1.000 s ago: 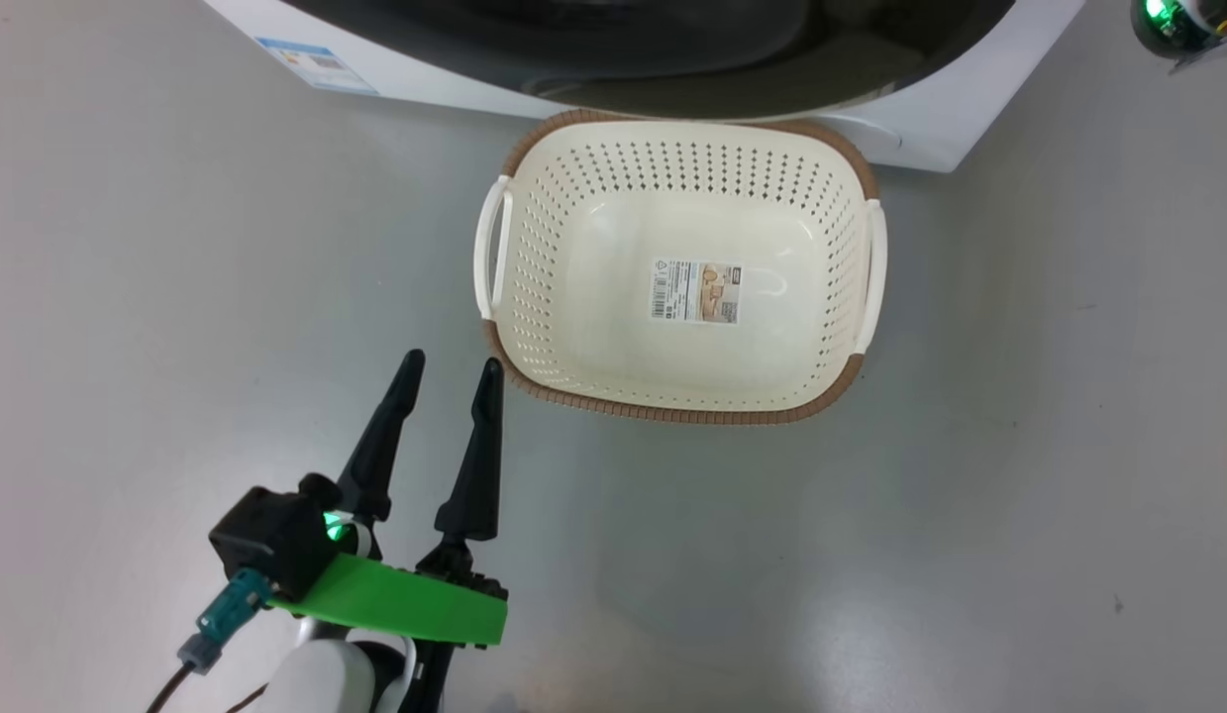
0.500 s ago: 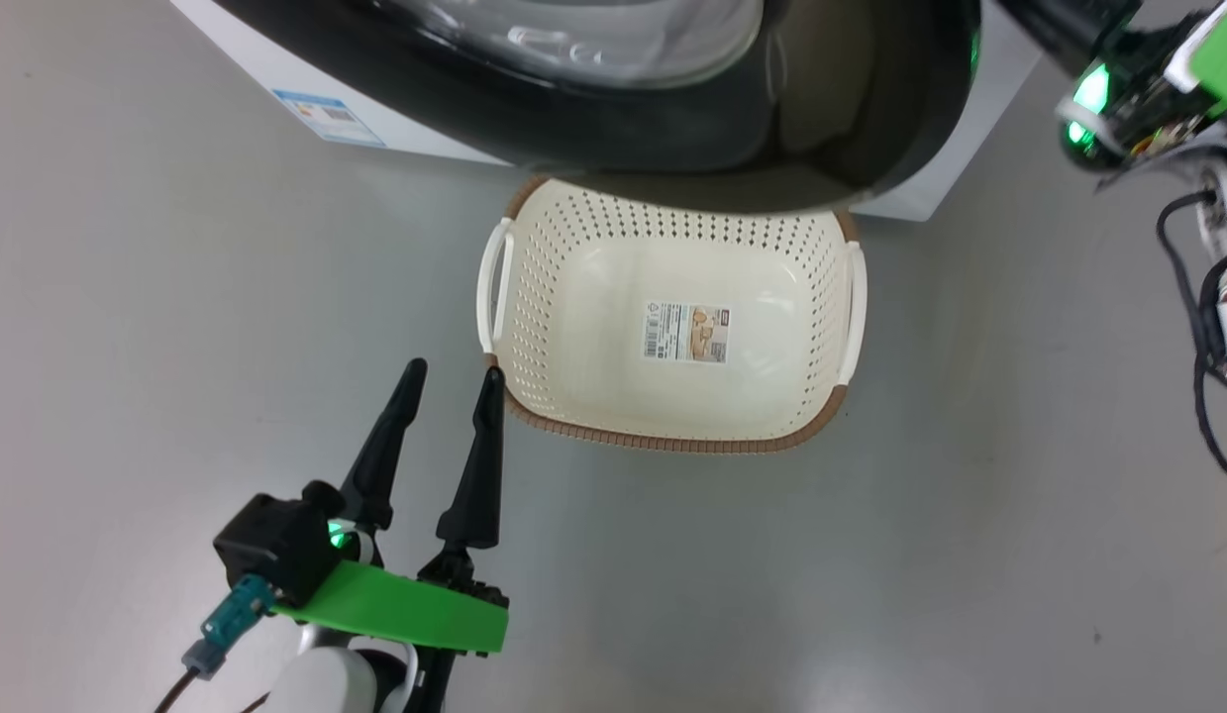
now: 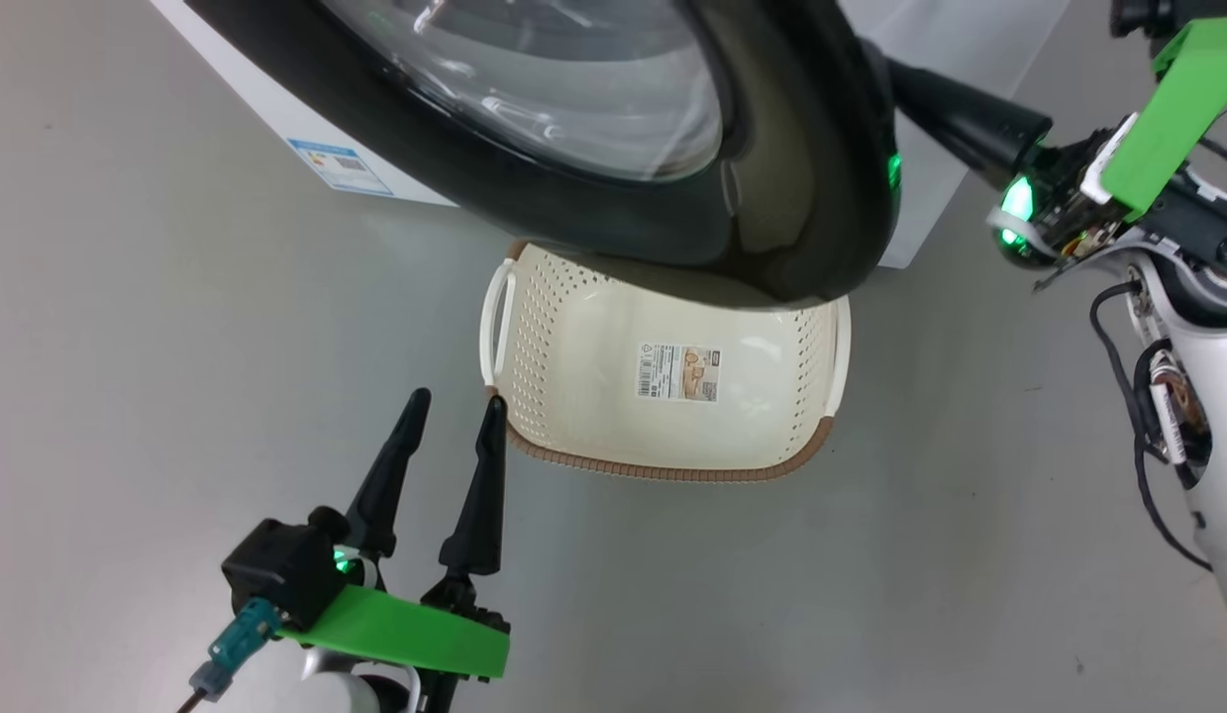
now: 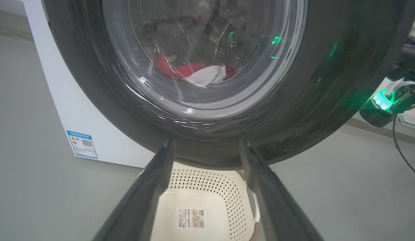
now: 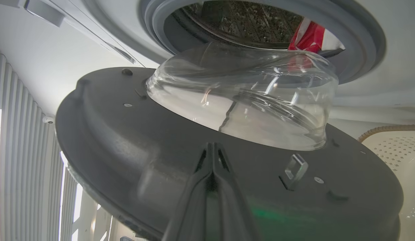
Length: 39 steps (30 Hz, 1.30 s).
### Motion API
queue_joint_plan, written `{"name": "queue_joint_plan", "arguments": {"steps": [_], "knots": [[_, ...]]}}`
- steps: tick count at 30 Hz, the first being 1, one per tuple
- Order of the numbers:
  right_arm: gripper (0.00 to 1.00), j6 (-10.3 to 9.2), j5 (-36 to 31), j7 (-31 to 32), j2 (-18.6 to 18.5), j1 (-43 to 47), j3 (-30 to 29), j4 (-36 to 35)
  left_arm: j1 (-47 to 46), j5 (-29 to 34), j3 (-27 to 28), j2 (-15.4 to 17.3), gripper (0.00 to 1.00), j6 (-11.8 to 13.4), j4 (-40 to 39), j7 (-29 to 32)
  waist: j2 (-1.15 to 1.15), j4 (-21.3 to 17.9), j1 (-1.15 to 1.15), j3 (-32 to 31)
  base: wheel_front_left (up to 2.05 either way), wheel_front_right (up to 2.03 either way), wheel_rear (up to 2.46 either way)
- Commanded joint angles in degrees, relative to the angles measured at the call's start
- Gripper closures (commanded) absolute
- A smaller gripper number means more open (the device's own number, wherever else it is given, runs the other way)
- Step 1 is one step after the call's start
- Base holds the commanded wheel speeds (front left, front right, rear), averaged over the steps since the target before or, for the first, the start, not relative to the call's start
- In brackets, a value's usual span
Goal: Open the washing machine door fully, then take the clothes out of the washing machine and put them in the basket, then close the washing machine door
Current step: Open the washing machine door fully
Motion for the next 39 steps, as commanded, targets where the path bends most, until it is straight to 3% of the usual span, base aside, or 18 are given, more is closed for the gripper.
{"name": "queue_joint_plan", "arguments": {"steps": [1,12,24,25,27,30,33,39], "knots": [[1.0,0.39,-0.9,1.2,1.7,1.8,0.7,-2.3,1.2,0.1,1.6,0.8,0.0,0.3,-1.3,-0.7,0.0,-0.2,0.0,-0.5,0.0,0.0,0.0],[1.0,0.39,-1.6,3.3,3.3,4.8,0.5,-4.2,2.0,0.5,1.5,0.8,0.0,0.4,-1.3,-0.7,0.0,-0.5,0.0,-1.6,0.0,0.0,0.0],[1.0,0.39,-5.3,-1.0,4.0,4.7,-2.0,-3.1,2.1,0.4,1.5,0.8,0.0,-0.3,-1.4,-0.7,0.0,-0.5,0.0,-2.3,0.0,0.0,0.0],[0.94,0.39,-5.4,-1.3,4.0,4.9,-2.3,-3.1,2.1,0.5,1.6,0.8,0.0,-0.5,-1.4,-0.7,0.0,-0.6,0.0,-2.5,0.0,0.0,0.0],[0.73,0.39,-5.6,-2.0,4.1,5.5,-3.0,-3.1,2.3,0.7,1.9,0.8,0.0,-0.6,-1.3,-0.7,0.0,-0.8,0.0,-2.8,0.0,0.0,0.0],[0.53,0.39,-5.3,-2.7,4.3,6.5,-4.1,-3.1,2.6,1.1,2.4,0.8,0.0,-0.8,-1.1,-0.7,0.0,-1.3,0.0,-3.3,0.0,0.0,0.0],[0.0,0.39,-5.3,-3.0,4.5,8.1,-4.9,-3.5,3.0,1.4,3.1,0.8,0.0,-0.9,-1.1,-0.7,0.0,-2.1,0.0,-3.9,0.0,0.0,0.0],[0.0,0.39,-5.9,-3.5,4.8,12.5,-5.6,-3.8,4.1,2.0,4.2,0.8,0.0,-1.2,-0.7,-0.7,0.0,-3.5,0.0,-5.2,0.0,0.0,0.0]]}}
